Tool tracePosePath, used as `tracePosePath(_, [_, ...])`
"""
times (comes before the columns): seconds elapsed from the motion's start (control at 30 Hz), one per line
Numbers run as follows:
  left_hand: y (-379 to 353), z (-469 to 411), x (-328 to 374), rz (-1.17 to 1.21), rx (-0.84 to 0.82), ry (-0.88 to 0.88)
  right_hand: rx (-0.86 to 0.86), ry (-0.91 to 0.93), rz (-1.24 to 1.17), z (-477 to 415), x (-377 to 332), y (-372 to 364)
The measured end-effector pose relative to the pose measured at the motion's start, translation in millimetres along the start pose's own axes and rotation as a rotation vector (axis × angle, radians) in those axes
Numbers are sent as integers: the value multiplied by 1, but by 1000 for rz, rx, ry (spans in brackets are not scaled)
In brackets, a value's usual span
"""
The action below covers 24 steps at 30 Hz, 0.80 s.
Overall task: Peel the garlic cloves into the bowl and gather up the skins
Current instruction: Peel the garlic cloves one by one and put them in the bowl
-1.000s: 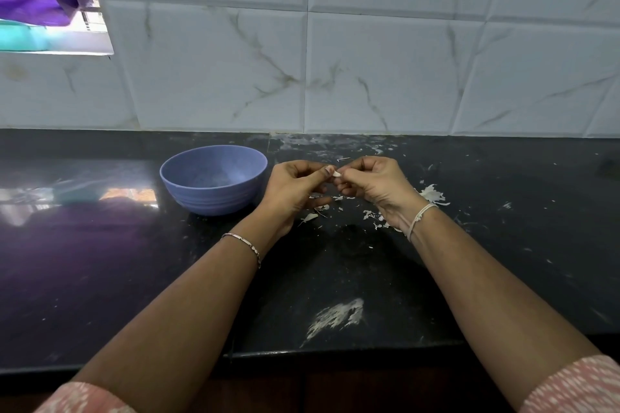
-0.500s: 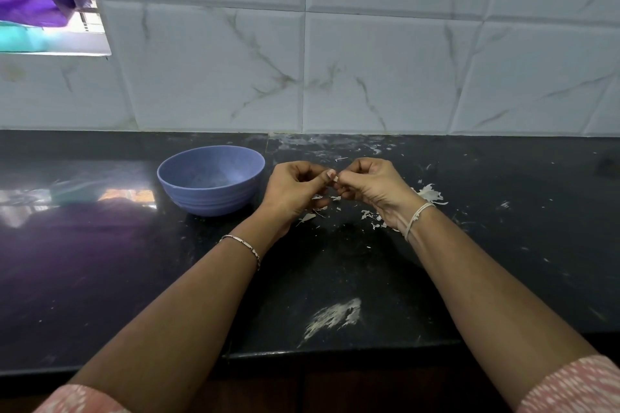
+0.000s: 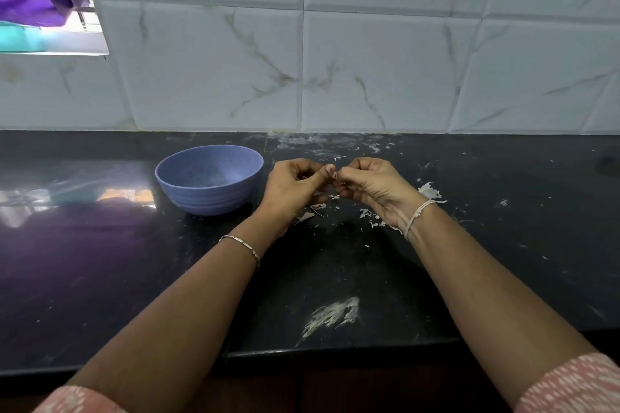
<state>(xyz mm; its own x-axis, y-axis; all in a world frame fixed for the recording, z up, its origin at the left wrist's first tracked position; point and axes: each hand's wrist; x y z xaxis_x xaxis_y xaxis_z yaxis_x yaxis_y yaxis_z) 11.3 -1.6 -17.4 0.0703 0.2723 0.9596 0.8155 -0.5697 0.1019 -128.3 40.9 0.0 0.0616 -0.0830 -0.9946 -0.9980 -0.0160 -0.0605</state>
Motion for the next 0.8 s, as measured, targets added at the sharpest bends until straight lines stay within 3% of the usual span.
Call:
tracePosePath(0.47, [1, -2, -3, 40, 39, -31, -60, -31, -64, 0, -2, -1])
tracePosePath(0.8, [0, -1, -2, 69, 14, -35, -11, -15, -33, -1, 0, -1])
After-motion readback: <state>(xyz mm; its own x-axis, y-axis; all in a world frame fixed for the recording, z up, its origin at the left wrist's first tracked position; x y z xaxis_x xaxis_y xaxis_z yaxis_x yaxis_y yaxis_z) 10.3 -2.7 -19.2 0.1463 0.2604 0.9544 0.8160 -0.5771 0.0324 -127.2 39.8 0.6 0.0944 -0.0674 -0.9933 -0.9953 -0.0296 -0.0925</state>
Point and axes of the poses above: each hand's wrist, its own z-axis away from the middle knuckle, its own y-axis out of the back of the hand, x = y × z, and after that the axes turned 15 degrees about -x, right-handed
